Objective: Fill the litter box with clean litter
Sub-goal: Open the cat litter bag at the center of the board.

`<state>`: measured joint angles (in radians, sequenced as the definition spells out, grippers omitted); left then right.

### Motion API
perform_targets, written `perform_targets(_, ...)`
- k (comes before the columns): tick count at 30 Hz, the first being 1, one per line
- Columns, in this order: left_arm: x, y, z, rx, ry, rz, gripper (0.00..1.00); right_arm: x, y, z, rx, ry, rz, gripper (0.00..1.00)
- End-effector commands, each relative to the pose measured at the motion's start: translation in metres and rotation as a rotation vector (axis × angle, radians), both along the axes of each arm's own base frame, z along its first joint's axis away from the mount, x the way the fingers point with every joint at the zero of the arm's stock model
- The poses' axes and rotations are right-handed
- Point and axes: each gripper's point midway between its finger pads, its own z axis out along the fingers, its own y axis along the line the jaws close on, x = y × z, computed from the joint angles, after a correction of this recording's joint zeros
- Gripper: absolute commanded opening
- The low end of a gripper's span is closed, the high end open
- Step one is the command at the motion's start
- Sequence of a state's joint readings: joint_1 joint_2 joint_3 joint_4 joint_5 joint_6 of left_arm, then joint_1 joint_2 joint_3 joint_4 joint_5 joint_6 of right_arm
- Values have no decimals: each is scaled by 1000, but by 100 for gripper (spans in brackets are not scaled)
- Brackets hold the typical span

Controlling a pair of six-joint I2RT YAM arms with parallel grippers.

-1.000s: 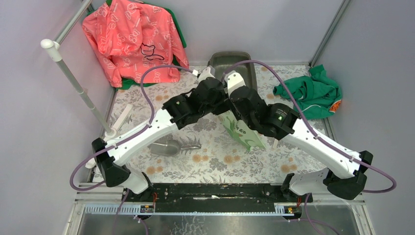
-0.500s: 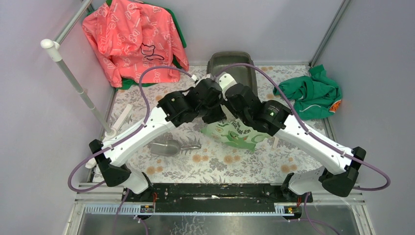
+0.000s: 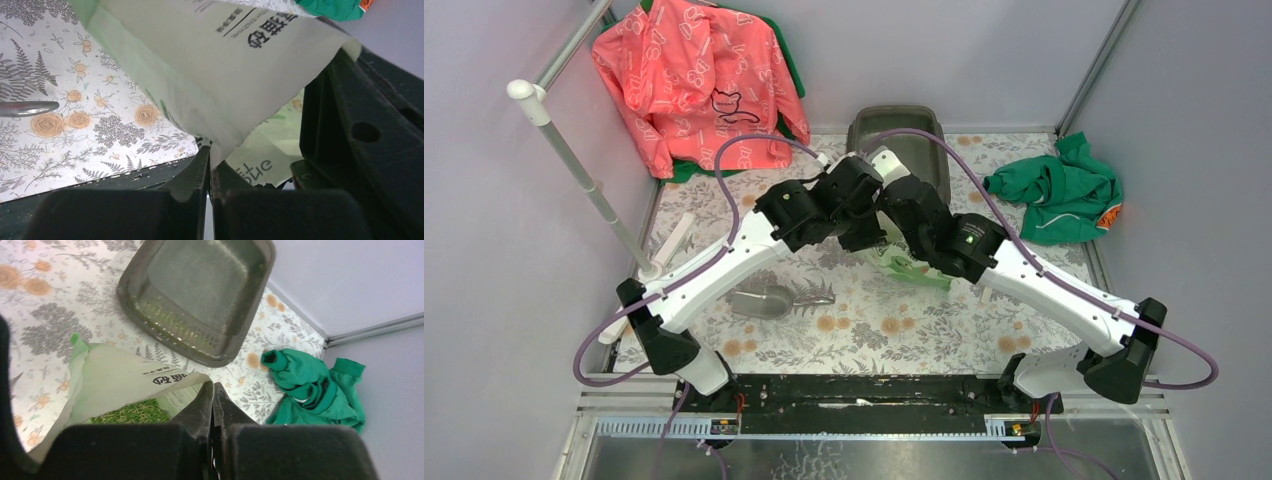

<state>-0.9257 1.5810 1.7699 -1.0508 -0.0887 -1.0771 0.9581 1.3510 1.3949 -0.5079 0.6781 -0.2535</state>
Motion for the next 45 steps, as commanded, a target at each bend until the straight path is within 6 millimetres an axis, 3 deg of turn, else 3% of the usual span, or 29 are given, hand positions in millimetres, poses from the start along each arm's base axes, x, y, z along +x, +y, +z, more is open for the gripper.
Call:
perform_targets(1, -18, -48, 57, -241, -52, -189, 9, 28, 0, 37, -54, -220, -79, 0)
perform_targets(4, -13, -51, 61, -260, -70, -198, 9, 33, -5, 47, -60, -274, -117, 0)
perform_targets(7, -16, -48, 51, -254, -68, -211, 9, 31, -5, 41, -50, -268, -106, 0)
perform_targets(10, -26, -42, 26, -259, -41, -217, 9, 25, -4, 18, -52, -207, -84, 0)
perform_targets(16, -46, -18, -48, -240, 43, -170, 9, -6, 1, -41, -48, -62, -24, 0)
perform_targets(19, -59, -5, -66, -240, 63, -148, 8, -25, 8, -65, -52, -8, 3, 0)
perform_targets(23, -73, 10, -73, -241, 60, -123, 8, -44, 21, -78, -60, 25, 42, 0)
perform_targets(30, -84, 28, -64, -252, 22, -95, 8, -64, 46, -83, -79, 73, 139, 0)
perform_targets(34, -79, 48, -61, -197, -28, -48, 9, -74, 46, -80, -62, 76, 166, 0)
perform_targets(38, -75, 64, -59, -152, -68, -12, 9, -79, 33, -84, -72, 78, 136, 0)
perform_targets(45, -75, 45, -51, -189, -94, -13, 10, -85, 23, -96, -33, 104, 59, 0)
